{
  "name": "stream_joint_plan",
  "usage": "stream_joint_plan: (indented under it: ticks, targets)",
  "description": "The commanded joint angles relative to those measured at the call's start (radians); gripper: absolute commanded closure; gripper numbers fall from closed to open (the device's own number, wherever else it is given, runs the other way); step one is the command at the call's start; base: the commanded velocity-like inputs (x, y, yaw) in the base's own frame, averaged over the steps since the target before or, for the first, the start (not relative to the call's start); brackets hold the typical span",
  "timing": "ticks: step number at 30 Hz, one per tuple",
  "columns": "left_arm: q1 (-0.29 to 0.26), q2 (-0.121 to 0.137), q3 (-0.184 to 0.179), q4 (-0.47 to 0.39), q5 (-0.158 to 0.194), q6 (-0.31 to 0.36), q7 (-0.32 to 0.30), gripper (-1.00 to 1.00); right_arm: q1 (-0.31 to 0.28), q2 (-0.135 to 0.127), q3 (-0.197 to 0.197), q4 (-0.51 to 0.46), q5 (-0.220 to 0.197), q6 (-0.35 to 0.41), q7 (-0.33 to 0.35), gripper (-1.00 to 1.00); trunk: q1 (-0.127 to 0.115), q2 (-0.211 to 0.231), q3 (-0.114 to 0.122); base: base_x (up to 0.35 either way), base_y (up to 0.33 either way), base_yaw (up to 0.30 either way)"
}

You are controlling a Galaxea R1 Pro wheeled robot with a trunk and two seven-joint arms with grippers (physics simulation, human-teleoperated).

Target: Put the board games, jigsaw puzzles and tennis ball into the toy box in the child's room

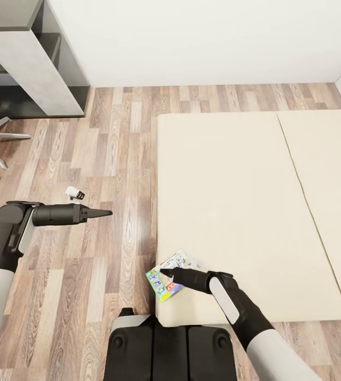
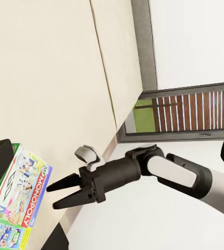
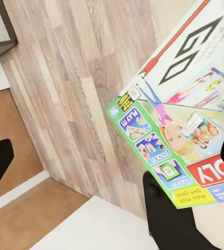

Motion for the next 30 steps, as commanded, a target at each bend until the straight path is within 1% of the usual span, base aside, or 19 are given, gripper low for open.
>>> stream_joint_plan:
  ticks: [1, 5, 8, 13, 23, 27, 30]
  targets:
    - [0.0, 0.0, 0.0, 0.0, 0.0, 0.011, -0.004, -1.0, 0.0, -0.001, -0.001, -0.004, -0.001, 0.005, 0.002, -1.0, 0.001, -0.002, -0.001, 0.0, 0.0, 0.0]
    - [0.0, 0.0, 0.0, 0.0, 0.0, 0.011, -0.003, -1.0, 0.0, -0.001, -0.001, -0.013, -0.001, 0.005, 0.004, -1.0, 0.001, -0.002, -0.001, 0.0, 0.0, 0.0]
    - [0.0, 0.0, 0.0, 0.001, 0.0, 0.011, -0.003, -1.0, -0.001, 0.004, 0.0, -0.026, -0.001, 0.004, 0.004, -1.0, 0.001, -0.002, 0.002, 0.0, 0.0, 0.0]
    - [0.0, 0.0, -0.001, 0.001, 0.0, 0.012, -0.003, -1.0, -0.001, 0.008, 0.002, -0.056, 0.0, 0.003, 0.002, -1.0, 0.001, -0.002, 0.009, 0.0, 0.0, 0.0]
    - [0.0, -0.002, -0.002, 0.004, -0.005, 0.015, 0.002, -1.0, -0.001, 0.005, 0.001, -0.073, 0.0, 0.003, 0.003, -1.0, 0.001, -0.002, 0.025, 0.0, 0.0, 0.037]
    - [0.0, -0.002, -0.001, 0.007, -0.005, 0.016, 0.036, -1.0, -0.001, 0.004, 0.002, -0.074, 0.001, 0.001, 0.001, -1.0, 0.001, -0.002, 0.032, 0.0, 0.0, 0.066]
    - [0.0, -0.002, 0.0, 0.01, -0.005, 0.016, 0.088, -1.0, -0.001, 0.002, 0.001, -0.071, 0.001, 0.0, -0.001, -1.0, 0.001, -0.002, 0.037, 0.0, 0.0, 0.068]
